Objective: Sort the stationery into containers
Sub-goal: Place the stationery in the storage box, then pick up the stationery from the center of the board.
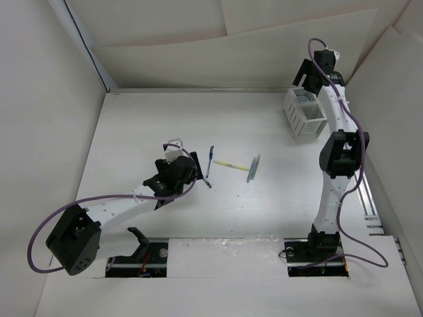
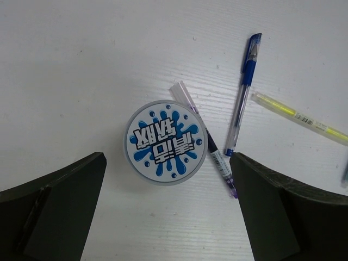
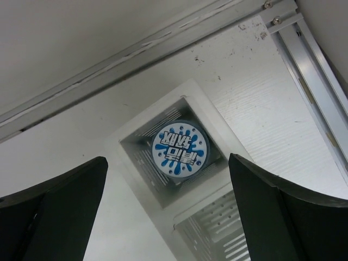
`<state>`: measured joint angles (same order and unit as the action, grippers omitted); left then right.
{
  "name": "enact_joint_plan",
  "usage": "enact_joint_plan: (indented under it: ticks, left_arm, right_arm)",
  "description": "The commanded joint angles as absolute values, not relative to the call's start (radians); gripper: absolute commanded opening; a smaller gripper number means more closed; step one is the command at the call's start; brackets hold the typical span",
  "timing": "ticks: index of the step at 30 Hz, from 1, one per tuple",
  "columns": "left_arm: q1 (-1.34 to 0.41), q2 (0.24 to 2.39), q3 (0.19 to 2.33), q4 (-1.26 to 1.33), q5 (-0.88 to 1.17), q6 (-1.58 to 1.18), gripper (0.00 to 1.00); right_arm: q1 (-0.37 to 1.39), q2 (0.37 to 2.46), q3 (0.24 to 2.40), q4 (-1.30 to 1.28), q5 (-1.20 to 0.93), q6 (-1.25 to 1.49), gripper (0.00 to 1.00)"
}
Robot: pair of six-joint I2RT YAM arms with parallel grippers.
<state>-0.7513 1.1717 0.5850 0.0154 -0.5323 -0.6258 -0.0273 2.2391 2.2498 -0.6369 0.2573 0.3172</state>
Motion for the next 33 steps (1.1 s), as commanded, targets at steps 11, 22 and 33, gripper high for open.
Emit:
enact_joint_plan:
  ticks: [11, 22, 33]
  left_arm:
    - [-0.755, 1.232, 0.663, -0.035, -0.534, -0.595, 0.98]
    - [-0.755, 1.310, 0.707, -0.021, -0.638, -0.623, 0.79]
    - [-0.755, 1.370, 0.727, -0.021, -0.657, -0.614, 0.73]
  right_arm:
    - [0.155, 1.505, 1.528, -0.295, 0.195, 0.383, 0.29]
    - [0.374, 1.218, 1.183, -0.275, 0.209, 0.422, 0.70]
    - [0.465, 1.132, 1.055, -0.304, 0.241, 0.442, 0.88]
